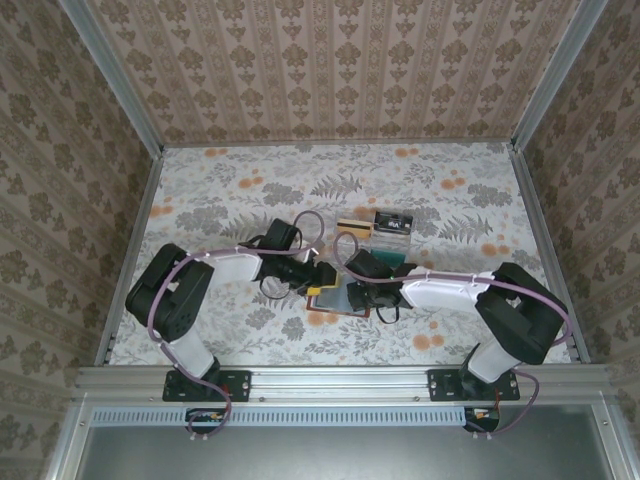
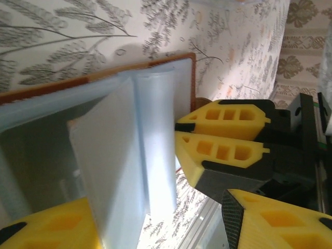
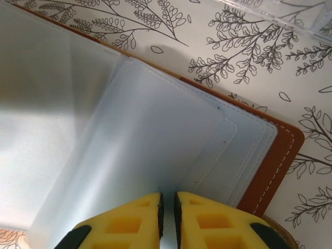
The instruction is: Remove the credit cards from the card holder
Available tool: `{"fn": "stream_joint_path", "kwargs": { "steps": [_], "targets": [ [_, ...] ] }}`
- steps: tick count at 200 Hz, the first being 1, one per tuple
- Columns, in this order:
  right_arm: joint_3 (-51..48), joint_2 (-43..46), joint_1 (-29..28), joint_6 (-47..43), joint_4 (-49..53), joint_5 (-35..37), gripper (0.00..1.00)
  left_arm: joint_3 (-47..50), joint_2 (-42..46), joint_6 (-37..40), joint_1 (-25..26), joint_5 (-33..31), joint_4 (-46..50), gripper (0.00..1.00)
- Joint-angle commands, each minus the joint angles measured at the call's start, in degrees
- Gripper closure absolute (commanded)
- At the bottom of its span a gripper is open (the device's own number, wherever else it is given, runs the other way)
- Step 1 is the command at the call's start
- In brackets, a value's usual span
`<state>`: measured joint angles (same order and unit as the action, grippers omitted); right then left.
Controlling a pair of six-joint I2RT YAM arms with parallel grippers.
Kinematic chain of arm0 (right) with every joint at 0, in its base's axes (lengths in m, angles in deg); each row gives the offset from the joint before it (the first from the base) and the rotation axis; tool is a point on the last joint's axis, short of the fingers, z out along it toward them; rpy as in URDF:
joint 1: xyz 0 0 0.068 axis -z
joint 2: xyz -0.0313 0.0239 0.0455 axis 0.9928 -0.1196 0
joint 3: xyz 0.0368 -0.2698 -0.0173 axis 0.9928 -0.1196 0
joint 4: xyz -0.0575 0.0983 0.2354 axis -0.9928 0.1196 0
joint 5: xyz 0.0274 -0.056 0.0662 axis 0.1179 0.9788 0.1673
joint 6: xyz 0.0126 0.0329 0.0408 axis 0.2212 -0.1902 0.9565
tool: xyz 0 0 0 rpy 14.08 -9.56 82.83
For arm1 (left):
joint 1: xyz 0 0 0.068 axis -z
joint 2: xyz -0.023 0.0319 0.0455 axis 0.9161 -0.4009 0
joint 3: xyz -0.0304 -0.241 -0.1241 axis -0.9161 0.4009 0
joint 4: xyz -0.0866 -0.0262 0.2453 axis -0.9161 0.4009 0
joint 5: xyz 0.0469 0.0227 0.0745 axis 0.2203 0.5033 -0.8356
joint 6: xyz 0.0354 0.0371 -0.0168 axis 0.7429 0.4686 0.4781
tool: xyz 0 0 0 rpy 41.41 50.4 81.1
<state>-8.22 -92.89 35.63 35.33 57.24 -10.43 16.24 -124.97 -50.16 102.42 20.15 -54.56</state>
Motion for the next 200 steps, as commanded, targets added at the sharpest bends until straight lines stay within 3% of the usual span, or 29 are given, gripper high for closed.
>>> {"fn": "stream_joint_path", "kwargs": {
  "steps": [1,49,102,152,200],
  "targets": [
    [-2.65,3.7,0.32,2.81,-0.4,0.93,0.82,-1.97,1.57,-0.25,1.21,2.44,-1.01,0.43],
    [-6.43,14.63,2.53,5.49,2.09,6.15,0.8,-5.95,-0.59,0.53,3.29,2.69,1.0,0.44],
    [-11.01,24.7,6.15,7.26,3.76,6.59,0.78,-12.06,-5.96,3.24,6.26,2.3,6.72,0.44],
    [-10.1,24.19,6.37,6.63,3.22,5.18,0.77,-13.47,-7.68,5.26,6.49,0.41,10.94,0.44],
    [-6.83,20.44,6.35,5.34,1.58,2.2,0.76,-10.49,-2.68,5.32,3.71,-2.77,11.91,0.47]
  ]
}}
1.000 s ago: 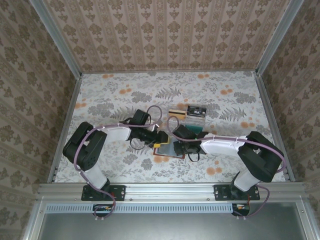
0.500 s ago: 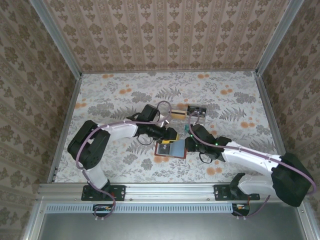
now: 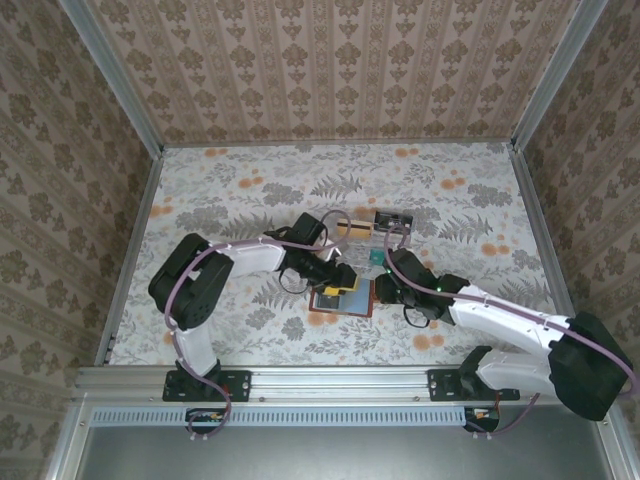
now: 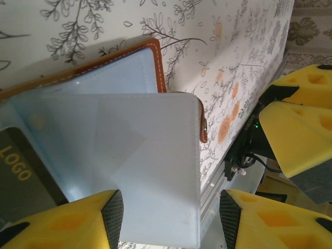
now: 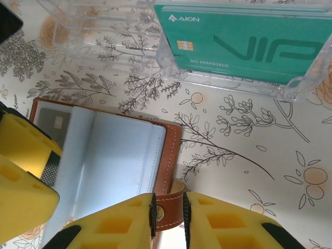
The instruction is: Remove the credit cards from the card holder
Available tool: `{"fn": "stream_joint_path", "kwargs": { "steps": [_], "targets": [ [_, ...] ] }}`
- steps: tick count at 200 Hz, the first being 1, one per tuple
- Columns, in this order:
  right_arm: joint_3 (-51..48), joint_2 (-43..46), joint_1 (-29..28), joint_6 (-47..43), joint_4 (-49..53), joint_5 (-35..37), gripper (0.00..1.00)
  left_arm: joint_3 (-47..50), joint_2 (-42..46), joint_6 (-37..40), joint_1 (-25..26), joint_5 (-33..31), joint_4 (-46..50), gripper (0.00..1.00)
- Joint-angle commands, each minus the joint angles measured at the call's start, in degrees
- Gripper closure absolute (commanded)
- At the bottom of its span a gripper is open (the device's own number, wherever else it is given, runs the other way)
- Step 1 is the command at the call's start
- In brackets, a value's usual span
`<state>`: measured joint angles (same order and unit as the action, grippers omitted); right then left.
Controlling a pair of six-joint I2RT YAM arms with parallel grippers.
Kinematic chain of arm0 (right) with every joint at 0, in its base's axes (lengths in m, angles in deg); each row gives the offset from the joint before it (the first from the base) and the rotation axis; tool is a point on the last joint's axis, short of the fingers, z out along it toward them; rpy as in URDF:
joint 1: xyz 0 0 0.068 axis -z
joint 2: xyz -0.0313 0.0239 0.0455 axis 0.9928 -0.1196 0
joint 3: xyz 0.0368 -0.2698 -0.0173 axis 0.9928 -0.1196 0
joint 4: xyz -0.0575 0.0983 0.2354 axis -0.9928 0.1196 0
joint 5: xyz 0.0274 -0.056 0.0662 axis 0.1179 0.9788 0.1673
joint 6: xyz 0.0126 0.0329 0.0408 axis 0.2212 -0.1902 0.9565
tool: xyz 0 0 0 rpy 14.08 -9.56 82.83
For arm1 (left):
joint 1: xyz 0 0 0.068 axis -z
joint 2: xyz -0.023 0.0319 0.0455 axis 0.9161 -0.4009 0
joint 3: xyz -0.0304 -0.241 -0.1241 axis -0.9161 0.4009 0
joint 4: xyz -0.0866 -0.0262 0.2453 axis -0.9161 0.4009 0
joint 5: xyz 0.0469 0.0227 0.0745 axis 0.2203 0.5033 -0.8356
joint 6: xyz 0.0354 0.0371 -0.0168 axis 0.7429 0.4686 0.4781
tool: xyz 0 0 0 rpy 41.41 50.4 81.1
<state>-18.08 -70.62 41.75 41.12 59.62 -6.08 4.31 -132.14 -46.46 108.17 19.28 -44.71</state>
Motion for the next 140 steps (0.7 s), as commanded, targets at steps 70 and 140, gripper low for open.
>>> {"fn": "stream_joint_path", "kwargs": {
  "steps": [70,140],
  "targets": [
    [9.46,-9.39,-1.45,-1.79,-2.86,-5.33,0.75,6.08,7.79,2.08,-5.82,-2.28,1.39,0.52],
    [5.7,-4.43,-0.87,0.73,0.16,-0.4,0.73,-0.08,1.83,0.93,-1.03,-0.66,-0.21,0.52]
  ]
}}
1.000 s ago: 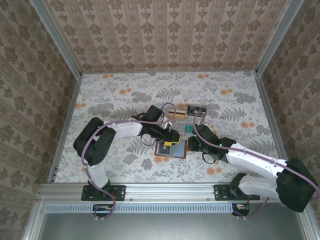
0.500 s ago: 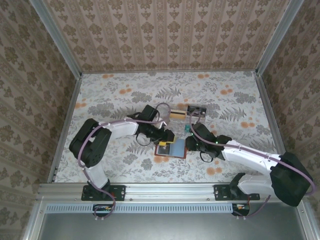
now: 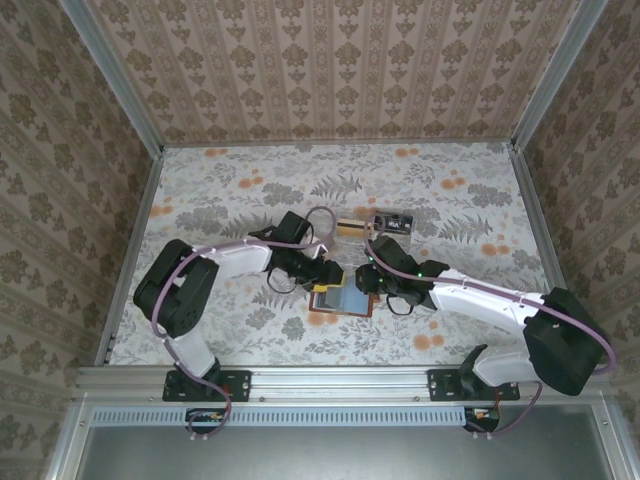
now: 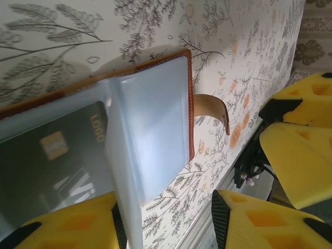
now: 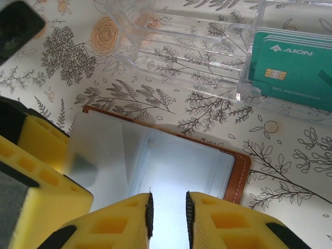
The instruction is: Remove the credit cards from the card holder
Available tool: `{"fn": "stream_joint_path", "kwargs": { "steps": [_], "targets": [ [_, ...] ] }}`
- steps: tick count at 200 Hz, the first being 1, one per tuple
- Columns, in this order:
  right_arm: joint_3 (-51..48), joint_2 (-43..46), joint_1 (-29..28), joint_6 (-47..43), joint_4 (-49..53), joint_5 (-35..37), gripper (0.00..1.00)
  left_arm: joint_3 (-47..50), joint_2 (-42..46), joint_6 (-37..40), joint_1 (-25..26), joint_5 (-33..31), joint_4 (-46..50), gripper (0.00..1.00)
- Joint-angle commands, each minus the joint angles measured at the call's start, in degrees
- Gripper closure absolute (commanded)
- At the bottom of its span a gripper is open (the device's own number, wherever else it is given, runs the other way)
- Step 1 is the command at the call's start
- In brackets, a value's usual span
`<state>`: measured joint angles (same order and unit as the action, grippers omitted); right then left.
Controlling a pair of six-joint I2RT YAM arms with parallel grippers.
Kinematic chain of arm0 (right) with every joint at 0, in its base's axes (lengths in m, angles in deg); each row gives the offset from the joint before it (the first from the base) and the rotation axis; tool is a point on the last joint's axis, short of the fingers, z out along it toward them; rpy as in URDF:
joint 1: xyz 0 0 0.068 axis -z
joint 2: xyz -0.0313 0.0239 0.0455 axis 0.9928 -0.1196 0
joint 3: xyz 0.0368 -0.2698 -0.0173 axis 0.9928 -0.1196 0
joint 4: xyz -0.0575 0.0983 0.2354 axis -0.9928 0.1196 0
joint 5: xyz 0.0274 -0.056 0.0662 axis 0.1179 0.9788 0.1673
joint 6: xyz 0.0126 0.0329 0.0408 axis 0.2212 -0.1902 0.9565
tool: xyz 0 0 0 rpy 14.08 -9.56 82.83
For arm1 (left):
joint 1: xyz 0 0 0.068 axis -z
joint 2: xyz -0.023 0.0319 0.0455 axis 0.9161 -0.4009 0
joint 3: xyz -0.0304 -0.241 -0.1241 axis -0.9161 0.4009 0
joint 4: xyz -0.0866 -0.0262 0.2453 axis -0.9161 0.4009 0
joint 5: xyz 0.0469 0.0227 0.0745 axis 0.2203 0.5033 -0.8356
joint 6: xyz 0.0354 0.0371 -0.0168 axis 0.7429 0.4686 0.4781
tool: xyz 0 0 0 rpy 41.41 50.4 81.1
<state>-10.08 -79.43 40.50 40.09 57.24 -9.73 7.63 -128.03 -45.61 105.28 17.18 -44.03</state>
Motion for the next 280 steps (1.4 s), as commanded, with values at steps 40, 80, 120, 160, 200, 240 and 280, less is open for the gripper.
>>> {"fn": "stream_joint_path", "kwargs": {
  "steps": [40,80,120,160,200,240,280],
  "targets": [
    [-7.38,12.11,1.59,2.84,5.39,4.3,0.72,-7.94,-7.35,-1.31,5.77,0.86,-1.2,0.52],
    [-10.78,17.61,1.9,3.1,6.75,3.46,0.71,-8.92,-10.03,-2.96,7.75,-0.59,-1.68,0.53],
    [-10.87,16.97,1.89,2.4,5.34,0.98,0.71,-6.25,-6.94,-3.47,7.26,-3.17,-1.61,0.53],
    [-8.38,13.17,1.61,1.92,2.34,-1.28,0.71,-3.81,0.51,-3.03,4.67,-4.9,0.03,0.52],
    [-3.1,6.13,0.25,1.48,0.27,-3.9,0.71,2.41,5.89,-2.57,0.44,-6.39,0.33,0.53],
    [1.3,-0.78,-0.65,2.95,-2.93,-8.05,0.73,7.85,9.34,-2.39,-3.06,-8.28,0.66,0.72],
    [2.57,-8.61,-0.91,8.26,-7.9,-12.79,0.8,10.19,8.7,-2.34,-4.02,-9.43,0.06,0.96]
  ]
}}
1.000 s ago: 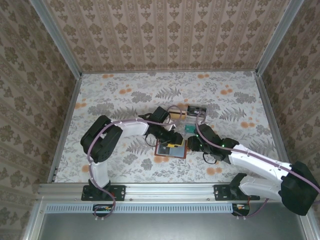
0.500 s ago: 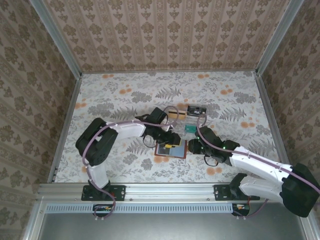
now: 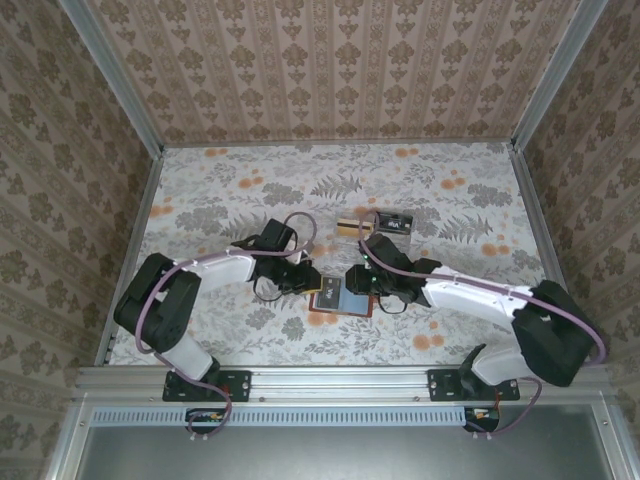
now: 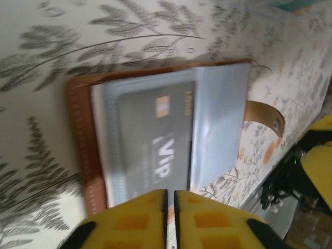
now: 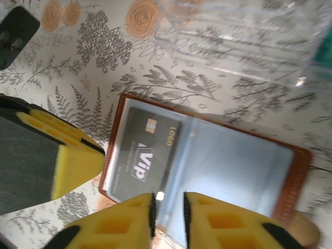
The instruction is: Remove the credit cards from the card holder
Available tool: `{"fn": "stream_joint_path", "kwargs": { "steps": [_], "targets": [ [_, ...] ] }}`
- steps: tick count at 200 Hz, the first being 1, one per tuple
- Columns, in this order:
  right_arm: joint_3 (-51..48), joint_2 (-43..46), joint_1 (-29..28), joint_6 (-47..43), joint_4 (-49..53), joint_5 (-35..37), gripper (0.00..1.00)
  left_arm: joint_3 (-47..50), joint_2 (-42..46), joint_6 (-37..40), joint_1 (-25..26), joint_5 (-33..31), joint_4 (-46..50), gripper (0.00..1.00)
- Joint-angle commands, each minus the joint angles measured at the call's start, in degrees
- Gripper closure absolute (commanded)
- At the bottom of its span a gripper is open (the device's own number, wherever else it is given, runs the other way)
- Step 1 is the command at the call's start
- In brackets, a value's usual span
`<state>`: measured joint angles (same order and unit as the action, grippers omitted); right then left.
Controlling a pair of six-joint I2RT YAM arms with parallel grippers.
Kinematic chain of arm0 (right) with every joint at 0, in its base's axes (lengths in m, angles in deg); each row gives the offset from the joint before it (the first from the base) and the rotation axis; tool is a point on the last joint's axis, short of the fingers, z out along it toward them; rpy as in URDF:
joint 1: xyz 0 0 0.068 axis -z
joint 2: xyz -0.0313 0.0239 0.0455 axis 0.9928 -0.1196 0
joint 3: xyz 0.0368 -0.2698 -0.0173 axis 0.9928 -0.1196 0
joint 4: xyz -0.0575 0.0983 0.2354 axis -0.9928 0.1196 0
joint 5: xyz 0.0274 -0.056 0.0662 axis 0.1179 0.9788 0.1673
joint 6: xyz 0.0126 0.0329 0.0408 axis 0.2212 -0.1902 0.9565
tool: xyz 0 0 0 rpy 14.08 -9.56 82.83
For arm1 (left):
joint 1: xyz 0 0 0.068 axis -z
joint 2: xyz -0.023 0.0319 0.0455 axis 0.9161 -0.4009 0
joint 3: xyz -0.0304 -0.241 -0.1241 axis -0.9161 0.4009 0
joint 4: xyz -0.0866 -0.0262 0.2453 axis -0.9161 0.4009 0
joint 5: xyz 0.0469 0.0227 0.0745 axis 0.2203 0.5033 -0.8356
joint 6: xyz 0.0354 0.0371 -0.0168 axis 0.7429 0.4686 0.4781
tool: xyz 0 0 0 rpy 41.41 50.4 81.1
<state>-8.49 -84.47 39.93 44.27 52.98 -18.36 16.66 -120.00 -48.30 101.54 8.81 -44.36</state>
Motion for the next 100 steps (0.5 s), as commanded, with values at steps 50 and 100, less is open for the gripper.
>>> {"fn": "stream_joint_path", "kwargs": {
  "steps": [50,100],
  "targets": [
    [0.51,-7.65,-0.18,8.94,-5.91,-6.39,0.83,1.72,-2.52,-0.01,-0.29,-3.03,-2.19,1.0],
    [0.31,-11.02,-0.03,11.62,-8.51,-9.2,0.83,2.49,-3.75,0.38,-0.37,-3.72,-2.23,1.0]
  ]
}}
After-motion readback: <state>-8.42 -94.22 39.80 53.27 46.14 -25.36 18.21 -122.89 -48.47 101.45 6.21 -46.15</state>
